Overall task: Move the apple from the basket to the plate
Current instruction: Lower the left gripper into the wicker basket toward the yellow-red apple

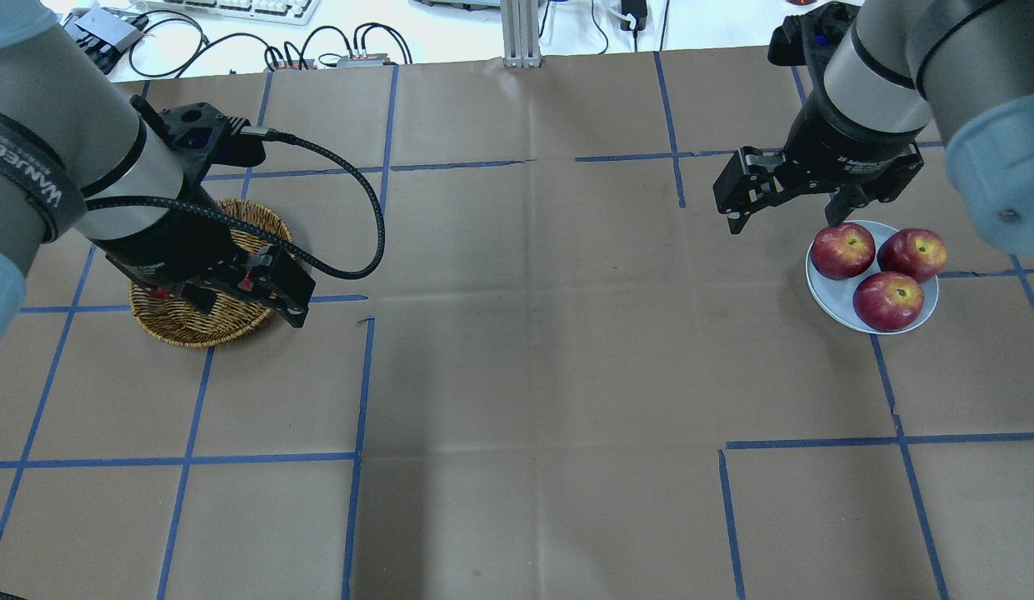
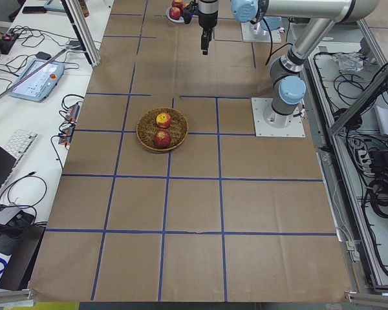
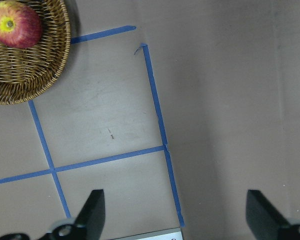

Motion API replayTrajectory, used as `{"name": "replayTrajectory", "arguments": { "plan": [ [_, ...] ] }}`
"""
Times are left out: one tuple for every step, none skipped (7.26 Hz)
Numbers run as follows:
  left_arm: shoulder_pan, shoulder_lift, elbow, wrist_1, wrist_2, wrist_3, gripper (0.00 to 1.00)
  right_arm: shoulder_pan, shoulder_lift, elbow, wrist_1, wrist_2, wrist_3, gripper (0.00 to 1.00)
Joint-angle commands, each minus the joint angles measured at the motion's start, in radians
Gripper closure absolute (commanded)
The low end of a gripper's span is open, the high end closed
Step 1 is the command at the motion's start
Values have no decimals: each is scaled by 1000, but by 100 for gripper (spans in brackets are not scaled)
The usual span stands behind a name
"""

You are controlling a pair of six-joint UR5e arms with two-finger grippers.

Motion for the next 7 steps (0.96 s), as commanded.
{"name": "replayTrajectory", "arguments": {
  "plan": [
    [0,-19,0,-5,-1,-6,1,0,0,-1,0,1,0,0],
    [3,-32,-2,3,-3,8,1,0,0,0,0,1,2,0],
    [5,-46,-3,6,-1,87,1,0,-2,0,0,1,0,0],
    [8,-73,-3,9,5,214,1,0,-2,0,0,1,0,0],
    [9,-98,-3,19,54,320,1,0,-2,0,0,1,0,0],
    [20,-133,-8,74,82,339,1,0,-2,0,0,1,2,0],
    [79,-183,-12,149,79,455,1,0,-2,-1,0,3,2,0]
  ]
}}
